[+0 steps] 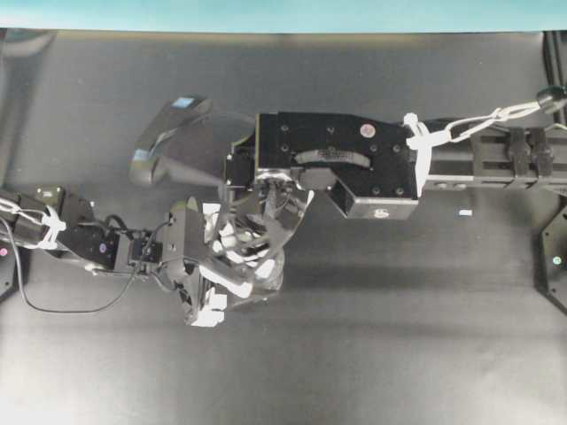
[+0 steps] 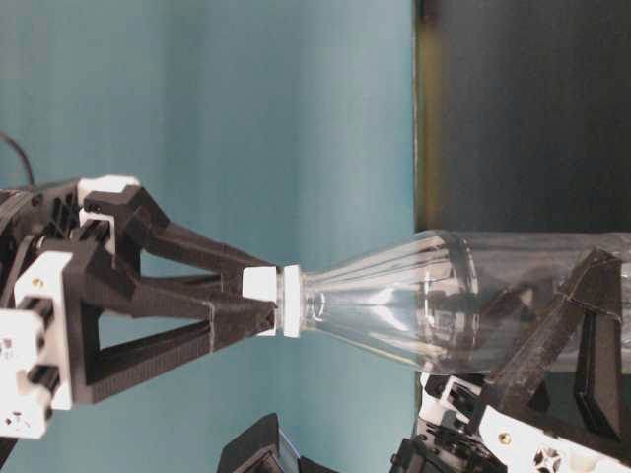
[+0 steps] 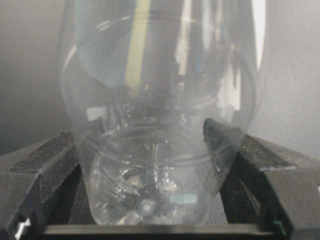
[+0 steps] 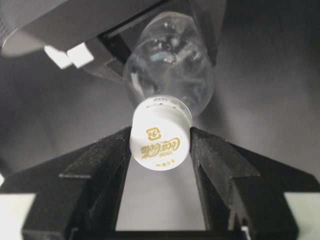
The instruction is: Open the bottle cap by holding the bottle with the left arm and twisting the cap with the right arm.
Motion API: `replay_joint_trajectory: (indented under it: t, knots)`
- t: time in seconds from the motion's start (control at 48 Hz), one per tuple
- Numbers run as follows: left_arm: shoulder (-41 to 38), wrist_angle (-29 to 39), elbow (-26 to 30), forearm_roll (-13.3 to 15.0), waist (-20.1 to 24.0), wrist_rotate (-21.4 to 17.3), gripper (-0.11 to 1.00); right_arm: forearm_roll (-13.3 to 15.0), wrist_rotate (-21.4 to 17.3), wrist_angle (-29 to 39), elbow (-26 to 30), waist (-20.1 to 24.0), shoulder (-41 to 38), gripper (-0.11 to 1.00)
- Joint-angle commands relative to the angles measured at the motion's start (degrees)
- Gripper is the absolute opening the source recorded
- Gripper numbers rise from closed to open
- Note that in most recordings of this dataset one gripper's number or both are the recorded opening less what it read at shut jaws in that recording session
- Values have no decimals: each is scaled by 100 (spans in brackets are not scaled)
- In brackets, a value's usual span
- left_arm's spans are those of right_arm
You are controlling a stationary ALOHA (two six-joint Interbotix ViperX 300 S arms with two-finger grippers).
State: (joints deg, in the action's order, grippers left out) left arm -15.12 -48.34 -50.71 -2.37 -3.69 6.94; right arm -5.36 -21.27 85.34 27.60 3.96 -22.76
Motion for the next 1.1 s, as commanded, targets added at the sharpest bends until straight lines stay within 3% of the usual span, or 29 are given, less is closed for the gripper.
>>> replay_joint_trajectory:
  t: [0.0,0.292,0.5,0.813,1.084]
  knots:
    - [44,-26,35,-18,-26,9,82,9,563,-9,44,79,9,38]
    - [44,-26,26,-18,-26,9,82,-35,2883,44,44,97,9,38]
    - [44,-26,18,-18,-26,9,82,-35,3920,-88,18,141,9,38]
    - [44,-18,9,-18,-44,-26,82,-79,4975,-176,-18,220,53,38]
    - [53,-18,35,-18,-53,-26,82,-114,5203,-193,-281,220,193,38]
